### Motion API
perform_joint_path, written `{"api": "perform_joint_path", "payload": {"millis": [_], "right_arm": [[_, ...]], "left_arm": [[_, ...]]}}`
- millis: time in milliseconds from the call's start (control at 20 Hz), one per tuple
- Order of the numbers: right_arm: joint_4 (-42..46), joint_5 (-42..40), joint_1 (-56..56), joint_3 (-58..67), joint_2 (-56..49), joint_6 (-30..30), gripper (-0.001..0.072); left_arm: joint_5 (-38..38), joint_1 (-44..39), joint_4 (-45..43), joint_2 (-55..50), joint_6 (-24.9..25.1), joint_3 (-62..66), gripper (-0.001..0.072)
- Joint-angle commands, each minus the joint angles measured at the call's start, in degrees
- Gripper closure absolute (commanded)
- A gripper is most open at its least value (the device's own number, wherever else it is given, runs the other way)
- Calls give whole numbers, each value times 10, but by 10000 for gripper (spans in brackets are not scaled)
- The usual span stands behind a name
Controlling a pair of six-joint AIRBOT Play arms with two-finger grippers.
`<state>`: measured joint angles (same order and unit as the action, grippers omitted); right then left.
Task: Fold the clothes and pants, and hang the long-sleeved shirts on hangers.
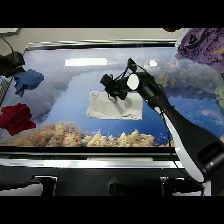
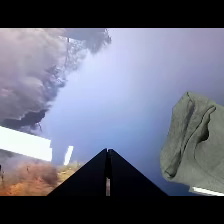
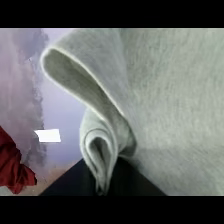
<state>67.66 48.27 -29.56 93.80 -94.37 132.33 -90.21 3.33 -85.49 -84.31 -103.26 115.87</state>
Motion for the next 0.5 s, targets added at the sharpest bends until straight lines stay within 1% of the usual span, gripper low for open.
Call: {"api": "perform_joint_path", "payload": {"millis": [0,100,300,400,450], "right_arm": [[-25,-17,-4,0,-27,3,680],[-37,-18,-4,0,-38,1,678],[-81,-17,-4,0,-57,-34,673],[-89,-17,-4,0,-65,-43,654],[-90,-17,-4,0,-68,-43,632]], "left_arm": [[-2,2,-1,-1,0,-2,689],[-2,2,-1,-2,0,-2,690],[-2,2,-1,-4,0,-6,689],[-2,2,-1,-7,0,-7,689],[-2,2,-1,-8,0,-7,689]]}}
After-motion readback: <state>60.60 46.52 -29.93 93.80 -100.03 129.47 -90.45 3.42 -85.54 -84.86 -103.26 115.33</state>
